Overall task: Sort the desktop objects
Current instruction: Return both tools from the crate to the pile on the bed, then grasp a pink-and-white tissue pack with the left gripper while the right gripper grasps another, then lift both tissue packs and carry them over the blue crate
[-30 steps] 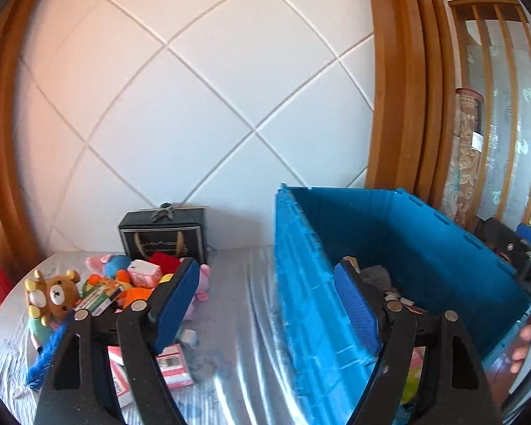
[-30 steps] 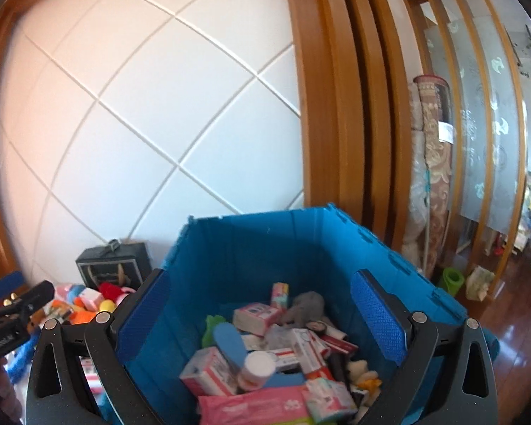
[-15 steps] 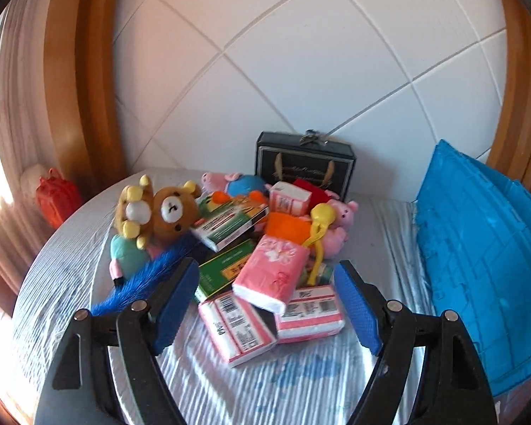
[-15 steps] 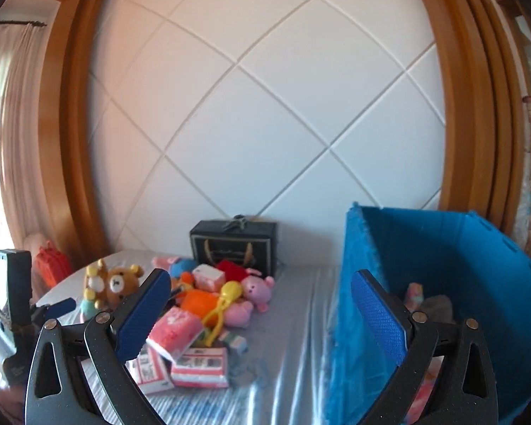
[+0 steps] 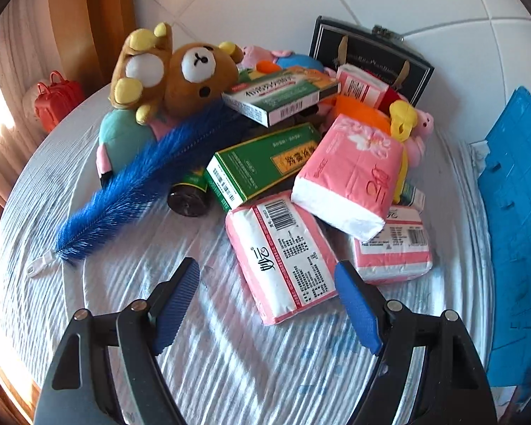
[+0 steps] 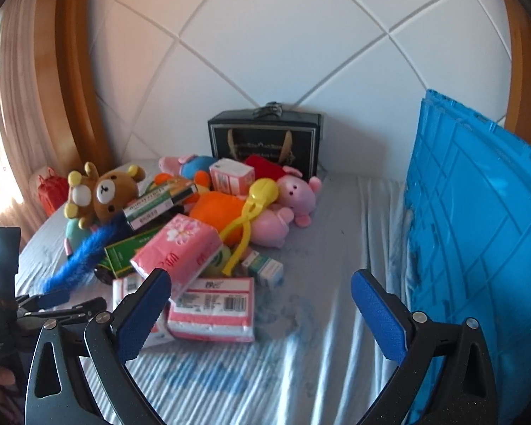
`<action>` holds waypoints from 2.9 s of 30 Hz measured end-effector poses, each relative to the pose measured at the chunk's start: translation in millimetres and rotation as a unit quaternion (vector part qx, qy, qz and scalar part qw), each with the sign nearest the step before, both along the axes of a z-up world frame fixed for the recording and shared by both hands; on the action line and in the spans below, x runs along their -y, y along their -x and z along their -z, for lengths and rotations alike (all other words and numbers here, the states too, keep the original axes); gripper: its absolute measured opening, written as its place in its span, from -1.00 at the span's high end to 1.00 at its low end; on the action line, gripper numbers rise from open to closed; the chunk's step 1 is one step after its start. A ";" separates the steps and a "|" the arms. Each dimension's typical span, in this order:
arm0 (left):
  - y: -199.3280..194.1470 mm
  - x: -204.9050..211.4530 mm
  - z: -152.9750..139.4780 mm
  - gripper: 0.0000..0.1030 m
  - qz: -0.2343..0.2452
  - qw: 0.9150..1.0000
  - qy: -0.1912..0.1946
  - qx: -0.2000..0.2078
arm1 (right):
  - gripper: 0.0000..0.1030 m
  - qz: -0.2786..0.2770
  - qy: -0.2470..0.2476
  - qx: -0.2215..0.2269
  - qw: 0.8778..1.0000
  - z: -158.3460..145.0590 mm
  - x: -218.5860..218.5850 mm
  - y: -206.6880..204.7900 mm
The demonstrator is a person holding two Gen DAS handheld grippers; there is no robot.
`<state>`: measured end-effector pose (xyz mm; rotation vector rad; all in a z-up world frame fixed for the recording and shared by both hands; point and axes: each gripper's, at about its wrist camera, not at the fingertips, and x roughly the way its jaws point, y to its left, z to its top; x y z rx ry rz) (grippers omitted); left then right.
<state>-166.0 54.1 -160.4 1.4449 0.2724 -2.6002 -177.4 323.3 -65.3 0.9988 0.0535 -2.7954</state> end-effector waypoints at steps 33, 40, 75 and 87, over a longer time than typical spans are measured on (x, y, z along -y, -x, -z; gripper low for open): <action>-9.4 20.6 63.9 -0.70 0.015 0.995 0.014 0.099 | -0.24 -0.176 0.005 0.257 0.950 152.4 54.5 38.1; -14.3 19.1 52.5 -0.69 0.055 0.995 0.026 0.085 | -0.89 -0.178 -0.017 0.228 0.957 135.5 63.0 40.3; -70.3 24.0 35.2 -0.54 0.101 0.990 0.024 0.092 | -0.76 -0.157 -0.112 0.286 0.939 130.0 77.3 29.8; -89.8 -2.9 67.3 -0.54 0.117 0.984 0.028 0.133 | -0.86 -0.149 -0.111 0.355 0.916 156.9 53.4 -14.2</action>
